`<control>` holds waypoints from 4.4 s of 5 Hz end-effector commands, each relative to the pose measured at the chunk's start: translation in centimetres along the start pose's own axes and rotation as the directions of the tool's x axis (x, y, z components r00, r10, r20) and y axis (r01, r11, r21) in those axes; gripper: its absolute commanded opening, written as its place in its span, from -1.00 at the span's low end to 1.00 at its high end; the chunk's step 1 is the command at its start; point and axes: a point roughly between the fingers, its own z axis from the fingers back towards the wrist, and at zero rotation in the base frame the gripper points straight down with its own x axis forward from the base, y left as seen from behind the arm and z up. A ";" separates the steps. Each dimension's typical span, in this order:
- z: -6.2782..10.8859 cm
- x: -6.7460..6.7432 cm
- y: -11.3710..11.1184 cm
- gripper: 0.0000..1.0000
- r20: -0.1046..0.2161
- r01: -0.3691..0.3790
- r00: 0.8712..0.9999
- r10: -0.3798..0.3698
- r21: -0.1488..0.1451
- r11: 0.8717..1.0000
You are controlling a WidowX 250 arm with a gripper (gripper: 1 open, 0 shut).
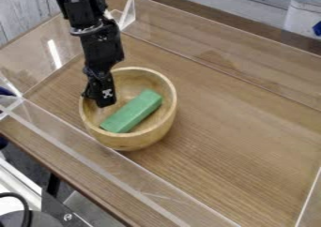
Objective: Remove the green block from inside the brown bowl and put it on the table
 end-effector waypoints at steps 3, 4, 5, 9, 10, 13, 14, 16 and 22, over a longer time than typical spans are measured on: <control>0.5 -0.4 1.0 -1.00 0.042 0.063 0.997 -0.063 0.007 0.998; -0.5 -0.2 1.0 1.00 0.015 0.082 0.997 -0.082 0.011 0.997; -1.4 0.6 -0.1 -1.00 -0.005 0.130 0.992 -0.130 0.015 0.991; -3.8 1.9 -1.0 -1.00 0.051 0.127 0.991 -0.123 -0.081 0.989; -4.2 2.2 -1.6 -1.00 0.058 0.116 0.992 -0.111 -0.095 0.989; -5.1 1.7 -3.5 -1.00 0.074 0.137 0.989 -0.126 -0.169 0.976; -5.3 1.6 -3.4 -1.00 0.080 0.166 0.985 -0.155 -0.153 0.974; -5.4 1.5 -3.3 -1.00 0.090 0.217 0.974 -0.207 -0.120 0.969; -5.6 2.5 -3.7 -1.00 0.176 0.236 0.965 -0.196 -0.244 0.941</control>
